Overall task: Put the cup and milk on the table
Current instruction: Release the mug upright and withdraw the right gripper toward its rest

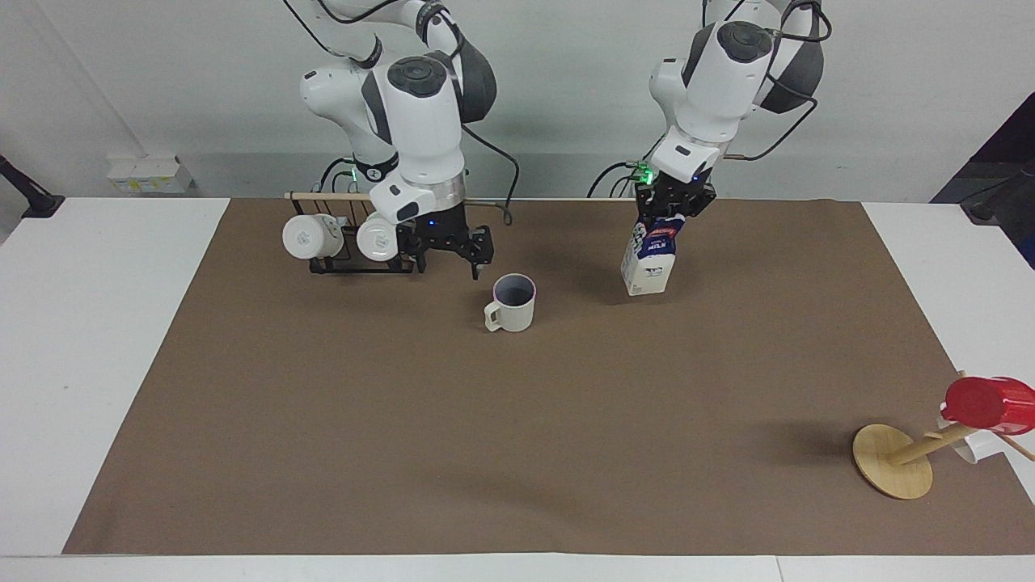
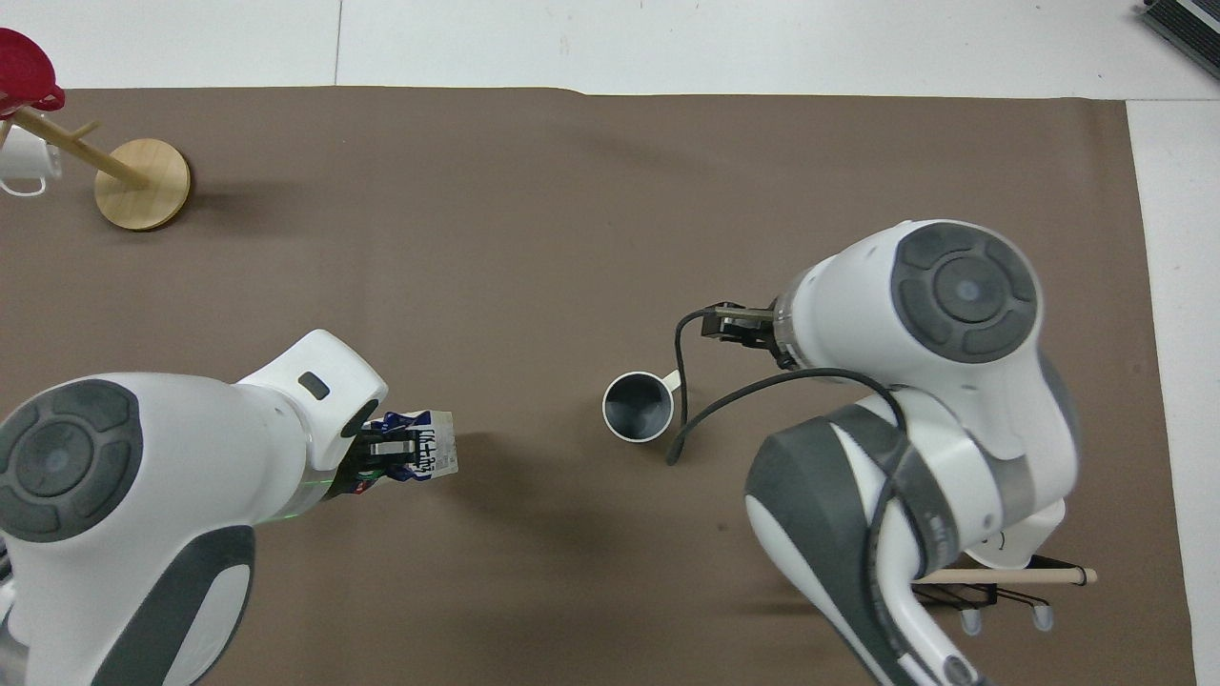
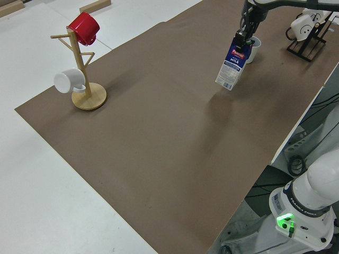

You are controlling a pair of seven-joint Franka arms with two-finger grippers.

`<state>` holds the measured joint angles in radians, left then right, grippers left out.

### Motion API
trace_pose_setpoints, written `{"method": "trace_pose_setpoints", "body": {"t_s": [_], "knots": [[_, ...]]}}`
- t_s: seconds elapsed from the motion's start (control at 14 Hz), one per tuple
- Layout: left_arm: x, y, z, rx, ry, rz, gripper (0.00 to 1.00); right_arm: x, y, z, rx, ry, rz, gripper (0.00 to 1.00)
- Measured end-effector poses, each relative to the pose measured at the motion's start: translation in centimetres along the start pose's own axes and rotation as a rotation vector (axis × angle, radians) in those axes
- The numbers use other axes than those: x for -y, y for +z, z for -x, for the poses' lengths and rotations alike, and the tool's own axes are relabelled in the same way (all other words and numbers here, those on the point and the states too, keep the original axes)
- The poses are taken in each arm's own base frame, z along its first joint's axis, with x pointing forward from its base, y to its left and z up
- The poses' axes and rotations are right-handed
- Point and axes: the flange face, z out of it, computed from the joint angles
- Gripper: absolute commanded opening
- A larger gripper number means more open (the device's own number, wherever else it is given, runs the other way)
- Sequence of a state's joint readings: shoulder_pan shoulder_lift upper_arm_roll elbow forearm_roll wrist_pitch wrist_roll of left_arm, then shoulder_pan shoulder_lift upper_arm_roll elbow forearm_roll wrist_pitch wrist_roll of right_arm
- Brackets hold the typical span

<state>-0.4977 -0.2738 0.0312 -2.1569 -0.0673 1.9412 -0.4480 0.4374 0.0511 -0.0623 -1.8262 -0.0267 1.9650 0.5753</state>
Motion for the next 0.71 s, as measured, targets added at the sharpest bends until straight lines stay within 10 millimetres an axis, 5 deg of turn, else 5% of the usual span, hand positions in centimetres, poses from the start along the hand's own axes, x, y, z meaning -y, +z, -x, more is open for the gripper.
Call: {"method": "trace_pose_setpoints", "body": {"t_s": [0.36,0.71], "knots": [[-5.3,2.2,0.7,-0.025,-0.003,0.020,0.35,-10.1,-3.7,-2.9,0.010,-0.012,0.016,1.00],[-7.8,5.9,-1.6,-0.022,-0.011,0.012,0.35,-17.9,-5.7,-4.1,0.014,-0.036,0.026,1.00]]}}
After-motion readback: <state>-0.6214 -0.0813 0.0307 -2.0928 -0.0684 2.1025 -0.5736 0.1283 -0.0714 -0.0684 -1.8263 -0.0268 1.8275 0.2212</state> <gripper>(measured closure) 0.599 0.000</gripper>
